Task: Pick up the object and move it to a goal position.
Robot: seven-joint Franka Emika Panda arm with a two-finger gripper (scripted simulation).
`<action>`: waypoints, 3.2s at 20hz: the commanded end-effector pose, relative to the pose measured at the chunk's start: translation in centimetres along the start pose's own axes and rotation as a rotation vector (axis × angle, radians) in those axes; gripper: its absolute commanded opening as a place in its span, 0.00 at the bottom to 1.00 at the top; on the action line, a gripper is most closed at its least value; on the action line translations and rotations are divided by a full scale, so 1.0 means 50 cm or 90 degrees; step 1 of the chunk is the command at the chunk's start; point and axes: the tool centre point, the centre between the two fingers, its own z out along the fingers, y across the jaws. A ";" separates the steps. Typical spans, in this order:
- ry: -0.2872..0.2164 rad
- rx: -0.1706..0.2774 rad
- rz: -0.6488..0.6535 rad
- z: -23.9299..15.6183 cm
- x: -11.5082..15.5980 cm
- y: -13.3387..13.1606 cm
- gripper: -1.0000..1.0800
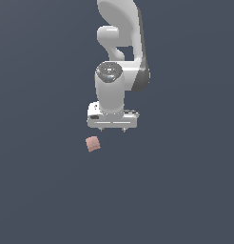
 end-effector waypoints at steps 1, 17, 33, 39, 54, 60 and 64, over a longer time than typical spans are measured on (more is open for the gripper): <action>0.000 0.000 0.000 0.000 0.000 0.000 0.96; 0.016 -0.007 -0.028 -0.044 0.017 0.001 0.96; 0.020 -0.008 -0.147 0.039 0.023 0.113 0.96; 0.022 -0.009 -0.205 0.081 0.020 0.167 0.96; 0.023 -0.009 -0.258 0.120 0.013 0.217 0.96; 0.023 -0.009 -0.259 0.147 0.013 0.218 0.96; 0.024 -0.009 -0.260 0.190 0.014 0.218 0.96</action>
